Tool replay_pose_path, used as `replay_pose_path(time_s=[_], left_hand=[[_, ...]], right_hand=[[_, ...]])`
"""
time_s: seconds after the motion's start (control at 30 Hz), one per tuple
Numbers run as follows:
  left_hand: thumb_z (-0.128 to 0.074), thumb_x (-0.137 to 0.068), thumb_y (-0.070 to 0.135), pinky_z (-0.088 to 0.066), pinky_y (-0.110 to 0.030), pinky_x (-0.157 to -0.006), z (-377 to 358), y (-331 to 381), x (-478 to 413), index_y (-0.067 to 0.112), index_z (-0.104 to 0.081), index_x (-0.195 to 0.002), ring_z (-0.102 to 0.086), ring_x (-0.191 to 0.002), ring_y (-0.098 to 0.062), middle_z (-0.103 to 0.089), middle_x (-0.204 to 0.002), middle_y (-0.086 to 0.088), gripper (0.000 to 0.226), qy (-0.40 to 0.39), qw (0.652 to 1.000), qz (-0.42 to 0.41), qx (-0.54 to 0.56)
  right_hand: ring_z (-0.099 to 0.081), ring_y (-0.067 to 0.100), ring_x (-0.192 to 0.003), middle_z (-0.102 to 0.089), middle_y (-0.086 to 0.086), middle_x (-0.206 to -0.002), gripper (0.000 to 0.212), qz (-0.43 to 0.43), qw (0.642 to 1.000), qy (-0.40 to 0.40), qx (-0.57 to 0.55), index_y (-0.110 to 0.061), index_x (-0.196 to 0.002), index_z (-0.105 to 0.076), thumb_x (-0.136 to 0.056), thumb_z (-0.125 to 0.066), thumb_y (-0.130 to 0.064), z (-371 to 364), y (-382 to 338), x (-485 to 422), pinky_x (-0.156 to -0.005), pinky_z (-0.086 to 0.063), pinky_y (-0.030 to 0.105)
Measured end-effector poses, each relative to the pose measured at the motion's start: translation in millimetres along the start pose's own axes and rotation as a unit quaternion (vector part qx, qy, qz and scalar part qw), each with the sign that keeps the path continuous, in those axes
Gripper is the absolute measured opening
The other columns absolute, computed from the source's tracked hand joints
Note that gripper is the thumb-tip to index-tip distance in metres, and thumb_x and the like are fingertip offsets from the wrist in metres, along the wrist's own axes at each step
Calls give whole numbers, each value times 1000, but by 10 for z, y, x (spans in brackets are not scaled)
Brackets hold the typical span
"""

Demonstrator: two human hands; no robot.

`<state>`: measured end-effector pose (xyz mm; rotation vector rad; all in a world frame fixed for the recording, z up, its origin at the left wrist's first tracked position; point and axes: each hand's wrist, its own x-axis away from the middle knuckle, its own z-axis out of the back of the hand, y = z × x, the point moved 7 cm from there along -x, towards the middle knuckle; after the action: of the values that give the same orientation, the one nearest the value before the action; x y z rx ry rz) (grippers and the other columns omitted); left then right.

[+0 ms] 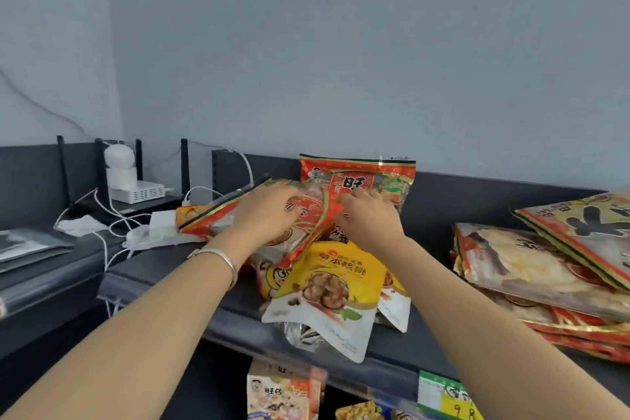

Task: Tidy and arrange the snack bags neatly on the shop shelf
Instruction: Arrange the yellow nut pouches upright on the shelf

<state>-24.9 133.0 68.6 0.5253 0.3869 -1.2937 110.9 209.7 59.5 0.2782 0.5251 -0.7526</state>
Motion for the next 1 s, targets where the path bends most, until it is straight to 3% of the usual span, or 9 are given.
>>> replay_pose_path(time_s=[0.2, 0.3, 0.4, 0.57, 0.67, 0.8, 1.0], left_hand=[[-33, -95, 53, -33, -46, -107, -365, -829, 1, 35, -35, -142, -33, -137, -24, -34, -150, -1, 50, -83, 993, 85, -1], [-26, -95, 56, -22, -53, -110, -483, -872, -51, 40, -32, -142, -23, -141, -22, -24, -155, 5, 51, -94, 990, 101, 26], [-30, -95, 54, -20, -53, -109, -444, -592, -147, 37, -37, -140, -25, -140, -20, -30, -152, 5, 48, -78, 996, 43, -14], [-36, -94, 54, -13, -53, -112, -565, 56, -174, 37, -38, -139, -24, -140, -18, -31, -151, 6, 48, -119, 988, -99, -14], [-38, -94, 54, -8, -53, -114, -643, 297, -168, 36, -37, -140, -21, -142, -19, -30, -152, 4, 50, -132, 982, -134, -27], [-41, -91, 57, -1, -52, -115, -820, 506, -121, 35, -33, -143, -12, -145, -20, -21, -156, 0, 57, -171, 969, -155, -87], [-51, -84, 61, -2, -53, -115, -929, 538, -79, 36, -27, -146, -5, -146, -21, -14, -158, 1, 71, -201, 963, -143, -114]], right_hand=[[-41, 34, -130, -34, 8, -150, 48, 2, 997, -66, -50, -24, -143, -39, -99, -37, -44, -466, -432, -295, -99, -45, 48], [-43, 32, -129, -42, 7, -144, 47, 6, 989, -104, -105, -23, -143, -41, -101, -33, -43, -624, -434, -328, -102, -41, 46], [-51, 28, -119, -53, 9, -132, 43, -26, 985, -60, -160, -16, -137, -49, -101, -39, -38, -559, -238, -317, -97, -44, 41], [-48, 28, -127, -42, 10, -146, 48, -151, 970, -33, -188, -19, -144, -40, -100, -42, -38, -594, 361, -171, -101, -44, 44], [-58, 27, -113, -48, 10, -140, 46, -210, 960, -71, -170, -19, -141, -43, -98, -47, -34, -680, 668, 18, -89, -52, 39], [-58, 24, -110, -56, 9, -129, 44, -252, 941, -179, -140, -13, -134, -47, -97, -50, -36, -841, 866, 259, -86, -51, 31], [-61, 25, -102, -60, 10, -119, 35, -315, 865, -196, -338, -9, -123, -58, -93, -61, -26, -877, 838, 330, -87, -55, 34]])
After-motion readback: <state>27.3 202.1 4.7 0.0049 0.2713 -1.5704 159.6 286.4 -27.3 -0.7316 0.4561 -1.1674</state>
